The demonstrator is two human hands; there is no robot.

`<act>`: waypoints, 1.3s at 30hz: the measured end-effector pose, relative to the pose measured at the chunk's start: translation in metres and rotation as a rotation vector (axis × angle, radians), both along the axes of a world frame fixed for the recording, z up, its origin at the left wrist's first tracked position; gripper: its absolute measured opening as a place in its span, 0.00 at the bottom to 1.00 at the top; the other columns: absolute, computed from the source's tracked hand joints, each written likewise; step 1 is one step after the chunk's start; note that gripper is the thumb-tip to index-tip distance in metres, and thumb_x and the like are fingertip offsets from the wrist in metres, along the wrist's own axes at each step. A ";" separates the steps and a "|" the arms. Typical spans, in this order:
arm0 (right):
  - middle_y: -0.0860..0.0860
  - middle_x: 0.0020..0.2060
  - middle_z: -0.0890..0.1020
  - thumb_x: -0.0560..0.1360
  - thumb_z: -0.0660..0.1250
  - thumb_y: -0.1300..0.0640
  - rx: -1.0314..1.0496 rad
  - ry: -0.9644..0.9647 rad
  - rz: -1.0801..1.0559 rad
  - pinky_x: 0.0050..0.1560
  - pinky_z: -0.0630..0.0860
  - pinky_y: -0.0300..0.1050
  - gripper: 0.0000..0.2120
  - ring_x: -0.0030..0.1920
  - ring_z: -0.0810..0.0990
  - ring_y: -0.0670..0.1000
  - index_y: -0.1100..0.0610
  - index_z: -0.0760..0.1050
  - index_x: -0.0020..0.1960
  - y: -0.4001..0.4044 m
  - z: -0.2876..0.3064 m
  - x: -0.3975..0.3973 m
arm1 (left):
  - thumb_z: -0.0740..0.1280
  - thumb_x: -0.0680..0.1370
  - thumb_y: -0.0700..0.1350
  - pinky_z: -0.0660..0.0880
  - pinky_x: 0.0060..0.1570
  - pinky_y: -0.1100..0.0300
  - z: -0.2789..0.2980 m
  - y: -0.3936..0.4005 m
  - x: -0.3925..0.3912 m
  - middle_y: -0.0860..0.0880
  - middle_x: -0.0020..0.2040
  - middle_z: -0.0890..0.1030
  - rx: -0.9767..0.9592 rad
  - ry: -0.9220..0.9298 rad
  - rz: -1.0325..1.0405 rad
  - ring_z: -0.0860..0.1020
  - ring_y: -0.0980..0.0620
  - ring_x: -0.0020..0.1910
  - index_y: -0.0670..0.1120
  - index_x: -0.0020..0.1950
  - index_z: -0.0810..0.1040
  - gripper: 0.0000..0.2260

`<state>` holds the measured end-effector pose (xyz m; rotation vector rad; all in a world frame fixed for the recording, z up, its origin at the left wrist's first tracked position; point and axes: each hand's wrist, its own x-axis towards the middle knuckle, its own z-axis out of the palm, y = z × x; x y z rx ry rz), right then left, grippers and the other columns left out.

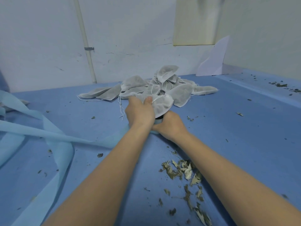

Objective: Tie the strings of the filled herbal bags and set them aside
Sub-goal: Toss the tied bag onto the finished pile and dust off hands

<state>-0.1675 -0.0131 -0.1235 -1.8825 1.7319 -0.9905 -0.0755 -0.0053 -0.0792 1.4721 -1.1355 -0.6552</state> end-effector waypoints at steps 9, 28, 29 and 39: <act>0.46 0.55 0.80 0.70 0.74 0.57 0.139 -0.202 0.168 0.51 0.75 0.42 0.28 0.49 0.81 0.47 0.51 0.70 0.68 0.019 0.002 -0.028 | 0.63 0.80 0.47 0.67 0.52 0.57 -0.004 -0.001 0.002 0.40 0.61 0.76 0.016 -0.016 0.031 0.73 0.42 0.61 0.37 0.63 0.70 0.17; 0.43 0.34 0.82 0.63 0.80 0.56 -0.146 -0.274 -0.107 0.38 0.69 0.21 0.11 0.34 0.77 0.33 0.54 0.83 0.43 0.023 -0.009 -0.023 | 0.63 0.79 0.48 0.69 0.55 0.54 -0.009 -0.004 0.003 0.38 0.60 0.76 0.029 -0.033 0.047 0.73 0.40 0.61 0.37 0.61 0.70 0.17; 0.43 0.33 0.81 0.63 0.81 0.56 -0.147 -0.274 -0.114 0.37 0.69 0.22 0.09 0.33 0.77 0.34 0.52 0.81 0.39 0.023 -0.009 -0.023 | 0.63 0.79 0.48 0.69 0.55 0.54 -0.009 -0.005 0.004 0.38 0.60 0.76 0.028 -0.032 0.046 0.73 0.40 0.61 0.36 0.62 0.70 0.17; 0.46 0.33 0.82 0.64 0.80 0.54 -0.156 -0.135 -0.004 0.40 0.73 0.27 0.11 0.36 0.80 0.41 0.49 0.77 0.34 0.033 -0.003 -0.024 | 0.64 0.79 0.48 0.69 0.53 0.56 -0.012 -0.007 0.005 0.39 0.60 0.76 0.023 0.001 0.034 0.74 0.41 0.60 0.37 0.61 0.71 0.17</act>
